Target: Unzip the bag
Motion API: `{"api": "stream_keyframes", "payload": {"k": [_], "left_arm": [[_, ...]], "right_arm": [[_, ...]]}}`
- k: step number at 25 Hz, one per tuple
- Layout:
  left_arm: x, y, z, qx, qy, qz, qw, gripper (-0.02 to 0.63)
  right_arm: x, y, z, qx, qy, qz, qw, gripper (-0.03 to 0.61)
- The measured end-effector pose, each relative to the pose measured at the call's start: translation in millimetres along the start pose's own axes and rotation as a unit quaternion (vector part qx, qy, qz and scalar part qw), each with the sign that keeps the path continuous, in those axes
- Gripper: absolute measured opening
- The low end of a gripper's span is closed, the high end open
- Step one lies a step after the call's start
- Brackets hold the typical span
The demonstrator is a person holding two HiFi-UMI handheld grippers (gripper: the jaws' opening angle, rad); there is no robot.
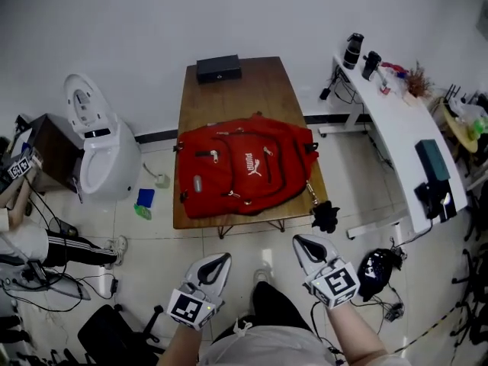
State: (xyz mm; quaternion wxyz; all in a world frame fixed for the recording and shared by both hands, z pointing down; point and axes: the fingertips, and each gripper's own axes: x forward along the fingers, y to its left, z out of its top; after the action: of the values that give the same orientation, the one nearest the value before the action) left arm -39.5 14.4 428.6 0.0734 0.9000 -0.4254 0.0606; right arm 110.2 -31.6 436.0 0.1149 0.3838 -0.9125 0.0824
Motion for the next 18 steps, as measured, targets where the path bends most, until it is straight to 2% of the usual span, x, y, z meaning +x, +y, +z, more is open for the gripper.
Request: {"api": "stream_keyframes", "payload": {"k": [5,9,13,18], "left_arm": [[-57,-46,10,0.005,-0.028,-0.008,0.9996,0.008],[-95,-73,16,-0.003,-0.047,-0.009,0.9989,0.008],[-117,-86,24,0.000,-0.061,-0.005,0.9981,0.008],[-126,-103,46,0.005,-0.090,-0.004,0.9959,0.008]], "right_arm": [[-42,66,6,-0.061,-0.009,0.009,0.998,0.008],[-74,102,5,-0.072,-0.016,0.015,0.997,0.008],[-95,127,10,-0.083,-0.028,0.017,0.996,0.006],[-115,137,19,-0.097,-0.044,0.017,0.994,0.008]]}}
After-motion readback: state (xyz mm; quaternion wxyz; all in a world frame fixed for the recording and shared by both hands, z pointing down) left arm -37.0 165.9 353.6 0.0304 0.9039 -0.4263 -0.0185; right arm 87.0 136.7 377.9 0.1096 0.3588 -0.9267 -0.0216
